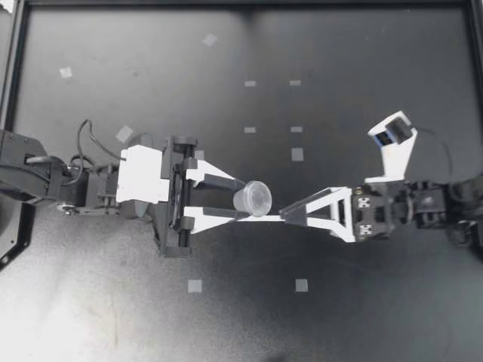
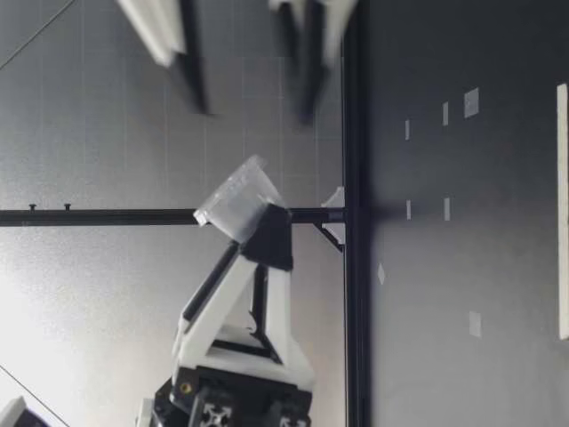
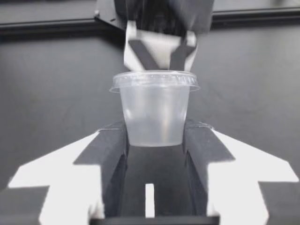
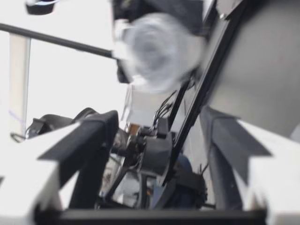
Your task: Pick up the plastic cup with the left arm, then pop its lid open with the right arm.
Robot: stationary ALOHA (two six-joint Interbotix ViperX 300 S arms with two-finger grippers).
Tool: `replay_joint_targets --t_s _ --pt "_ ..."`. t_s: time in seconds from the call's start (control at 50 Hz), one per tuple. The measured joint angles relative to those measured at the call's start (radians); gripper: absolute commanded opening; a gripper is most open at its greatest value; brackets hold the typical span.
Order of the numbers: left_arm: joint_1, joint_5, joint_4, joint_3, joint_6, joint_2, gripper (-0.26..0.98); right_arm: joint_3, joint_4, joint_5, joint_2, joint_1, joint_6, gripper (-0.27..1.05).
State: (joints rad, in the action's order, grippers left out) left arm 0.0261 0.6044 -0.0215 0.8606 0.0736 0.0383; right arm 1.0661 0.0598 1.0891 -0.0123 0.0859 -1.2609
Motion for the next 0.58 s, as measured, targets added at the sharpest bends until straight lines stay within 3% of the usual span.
replay_joint_targets --t_s 0.26,0.42,0.58 --pt "0.002 0.003 -0.002 0.012 -0.002 0.008 0.21 -0.064 -0.003 0.08 -0.048 -0.055 0.048 0.71" --pt "0.002 0.006 -0.002 0.021 -0.003 0.011 0.21 -0.106 -0.097 0.262 0.089 -0.074 0.061 0.71" --pt "0.003 0.018 -0.002 0.026 -0.003 0.009 0.21 -0.069 -0.14 0.262 0.213 -0.074 0.13 0.71"
